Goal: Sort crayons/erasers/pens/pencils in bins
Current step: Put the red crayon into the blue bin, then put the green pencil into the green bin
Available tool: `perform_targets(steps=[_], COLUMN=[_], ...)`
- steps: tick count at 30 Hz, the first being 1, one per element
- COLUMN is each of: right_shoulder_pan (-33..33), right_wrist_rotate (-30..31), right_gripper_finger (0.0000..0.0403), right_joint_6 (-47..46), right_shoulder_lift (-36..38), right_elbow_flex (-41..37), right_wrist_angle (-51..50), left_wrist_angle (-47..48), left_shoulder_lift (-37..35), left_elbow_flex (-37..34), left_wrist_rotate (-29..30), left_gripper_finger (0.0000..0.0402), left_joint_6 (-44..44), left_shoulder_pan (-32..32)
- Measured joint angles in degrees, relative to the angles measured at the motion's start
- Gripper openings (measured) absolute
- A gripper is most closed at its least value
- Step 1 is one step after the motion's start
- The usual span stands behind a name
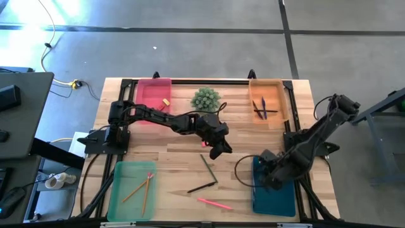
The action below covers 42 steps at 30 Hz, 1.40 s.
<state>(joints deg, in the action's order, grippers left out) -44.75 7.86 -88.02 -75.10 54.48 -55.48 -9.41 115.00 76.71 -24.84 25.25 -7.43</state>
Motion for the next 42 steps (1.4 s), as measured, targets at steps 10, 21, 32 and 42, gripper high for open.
perform_targets(steps=[10, 21, 32, 42], right_shoulder_pan=[-2.3, -2.3, -2.1, -2.1], right_wrist_rotate=[-5.4, -11.5, -11.4, -1.2], right_gripper_finger=[0.0012, 0.0045, 0.0119, 0.0121], right_joint_6=[-5.4, -9.6, -9.6, -12.4], right_shoulder_lift=[-7.8, -11.8, -11.1, -3.1], right_elbow_flex=[0.0, 0.0, 0.0, 0.0], right_wrist_angle=[0.0, 0.5, 1.7, 2.6], left_wrist_angle=[1.2, 10.3, 18.7, 29.0], left_shoulder_lift=[0.0, 0.0, -0.1, -3.9], left_elbow_flex=[0.0, 0.0, 0.0, 4.5], left_wrist_rotate=[0.0, 3.9, 3.2, 3.8], left_gripper_finger=[0.0058, 0.0117, 0.013, 0.0107], left_joint_6=[1.4, 3.1, -1.2, -14.4], left_shoulder_pan=[0.0, 0.3, 1.7, 2.9])
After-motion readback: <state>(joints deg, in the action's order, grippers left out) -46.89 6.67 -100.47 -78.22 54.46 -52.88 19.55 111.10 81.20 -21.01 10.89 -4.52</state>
